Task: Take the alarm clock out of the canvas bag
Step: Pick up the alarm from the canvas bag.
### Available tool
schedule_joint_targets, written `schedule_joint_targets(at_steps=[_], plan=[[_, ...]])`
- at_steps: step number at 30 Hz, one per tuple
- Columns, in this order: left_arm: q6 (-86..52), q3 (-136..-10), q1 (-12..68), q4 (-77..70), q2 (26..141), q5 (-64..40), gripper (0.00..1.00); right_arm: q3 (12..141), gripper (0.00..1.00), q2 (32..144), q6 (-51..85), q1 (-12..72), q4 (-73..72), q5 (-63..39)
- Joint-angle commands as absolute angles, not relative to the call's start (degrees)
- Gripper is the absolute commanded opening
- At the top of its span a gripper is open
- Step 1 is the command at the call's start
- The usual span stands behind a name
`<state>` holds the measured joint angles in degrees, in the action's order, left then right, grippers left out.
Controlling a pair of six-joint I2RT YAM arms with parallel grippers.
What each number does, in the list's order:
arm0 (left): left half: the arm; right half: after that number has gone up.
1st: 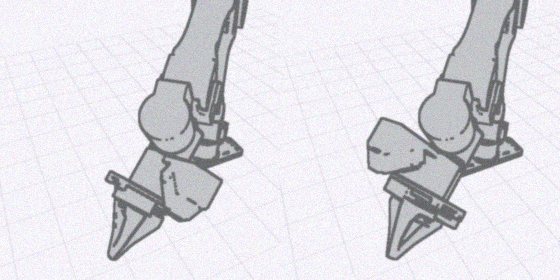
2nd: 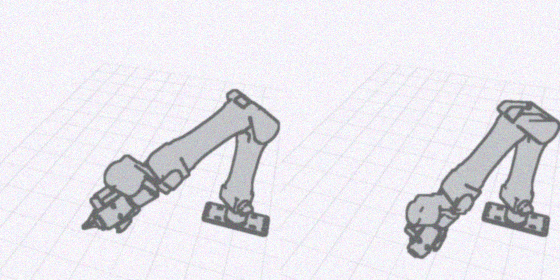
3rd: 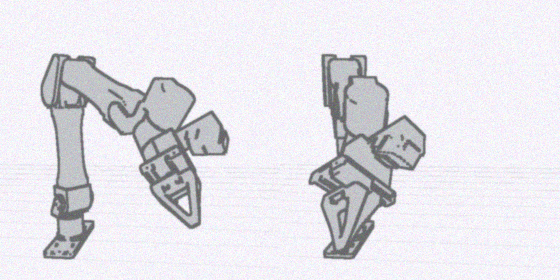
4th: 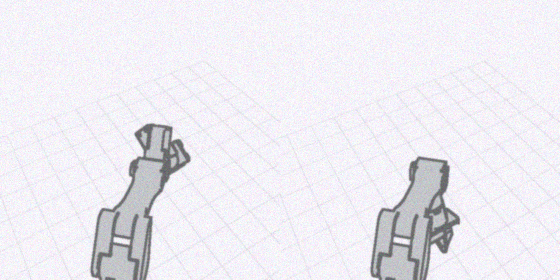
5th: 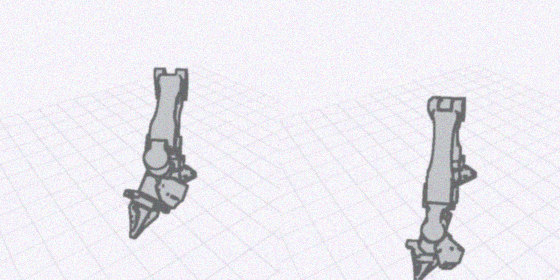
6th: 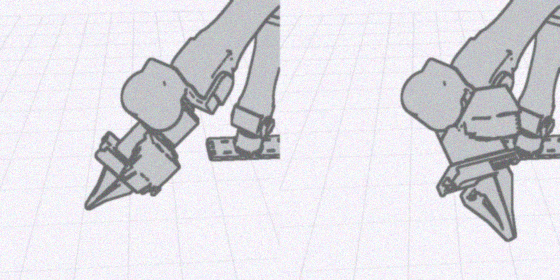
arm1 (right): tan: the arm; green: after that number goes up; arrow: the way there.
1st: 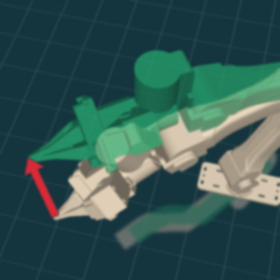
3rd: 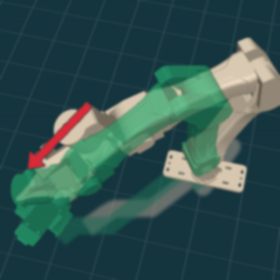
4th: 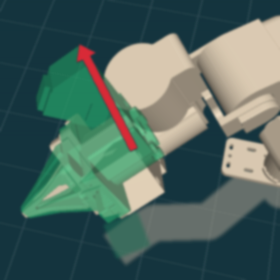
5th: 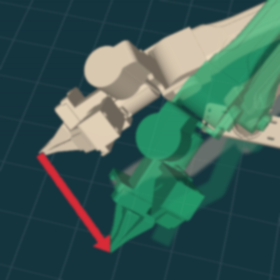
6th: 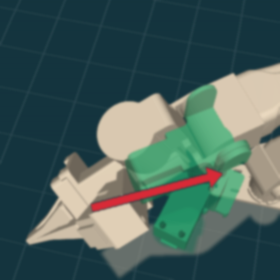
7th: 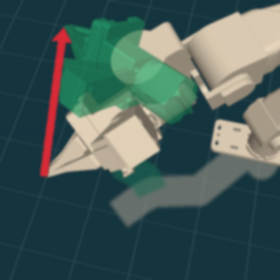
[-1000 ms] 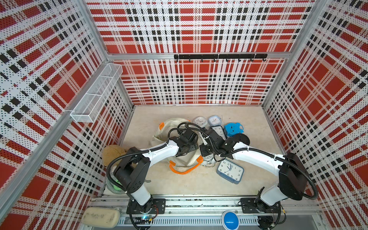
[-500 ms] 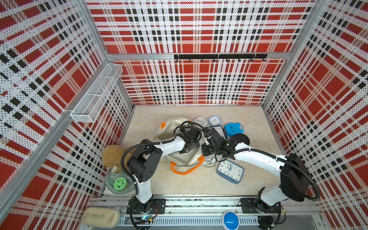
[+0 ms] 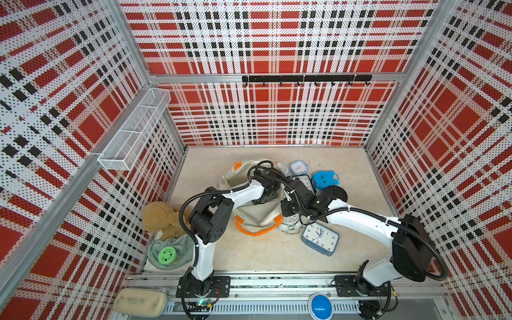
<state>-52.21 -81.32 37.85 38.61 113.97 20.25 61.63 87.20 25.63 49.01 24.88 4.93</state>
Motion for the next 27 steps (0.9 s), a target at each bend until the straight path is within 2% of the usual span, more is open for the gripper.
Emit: schedule_joint_targets(at_steps=[1,5,9,16,27], plan=[[-50.91,-82.41,36.79,43.94,113.53,24.57,0.77,59.95,0.0,85.3,22.82,50.65,24.83,1.99],[-50.28,-79.71,35.03,41.25,110.83,21.44,0.77,59.49,0.0,85.04,22.79,50.69,24.47,2.11],[-46.61,-76.22,35.07,27.82,107.64,10.33,0.84,59.47,0.0,85.34,22.76,50.66,24.43,1.95],[-53.41,-77.07,37.88,23.48,108.27,8.5,0.94,60.34,0.0,86.3,22.39,50.64,24.77,1.32],[-55.82,-82.72,40.53,28.55,116.88,12.86,0.95,60.82,0.0,86.4,21.71,50.84,24.86,0.62]])
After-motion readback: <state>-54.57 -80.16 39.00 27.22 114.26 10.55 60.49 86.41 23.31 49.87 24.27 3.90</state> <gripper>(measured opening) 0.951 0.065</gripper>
